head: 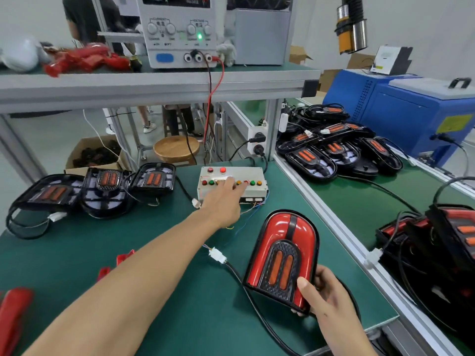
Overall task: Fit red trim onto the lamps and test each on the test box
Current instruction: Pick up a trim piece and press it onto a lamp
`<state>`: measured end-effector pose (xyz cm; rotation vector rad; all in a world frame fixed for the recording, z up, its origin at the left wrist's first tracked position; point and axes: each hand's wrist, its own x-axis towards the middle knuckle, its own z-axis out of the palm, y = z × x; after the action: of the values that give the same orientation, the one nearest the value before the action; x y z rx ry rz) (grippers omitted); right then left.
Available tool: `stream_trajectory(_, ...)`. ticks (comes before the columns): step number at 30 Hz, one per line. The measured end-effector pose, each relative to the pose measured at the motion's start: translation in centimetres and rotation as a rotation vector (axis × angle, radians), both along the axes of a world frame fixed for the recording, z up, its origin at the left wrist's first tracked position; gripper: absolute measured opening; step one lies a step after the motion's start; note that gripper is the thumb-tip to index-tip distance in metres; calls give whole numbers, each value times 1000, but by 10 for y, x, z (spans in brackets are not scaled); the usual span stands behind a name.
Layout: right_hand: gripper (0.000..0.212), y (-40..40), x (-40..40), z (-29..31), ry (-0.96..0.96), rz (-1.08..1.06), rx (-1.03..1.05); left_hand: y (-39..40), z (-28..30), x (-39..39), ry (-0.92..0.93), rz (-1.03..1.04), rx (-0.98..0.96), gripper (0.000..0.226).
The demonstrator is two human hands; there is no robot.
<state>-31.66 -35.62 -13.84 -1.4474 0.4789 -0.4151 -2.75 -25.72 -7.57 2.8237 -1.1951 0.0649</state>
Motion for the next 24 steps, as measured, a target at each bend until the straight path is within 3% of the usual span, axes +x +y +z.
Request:
stream_trajectory(9, 22, 0, 0, 0, 10, -19, -25, -36, 8, 3, 81, 28, 109, 78)
stream_trajectory(17, 23, -4, 1, 0, 71, -14, -79, -41, 7, 8, 293, 97, -26, 75)
stream_trajectory(20, 30, -3, 0, -1, 87, -8, -97, -42, 7, 8, 293, 100, -14, 74)
stream_trajectory(24, 19, -5, -1, -6, 100, 3, -102, -41, 4, 9, 266, 90, -21, 73)
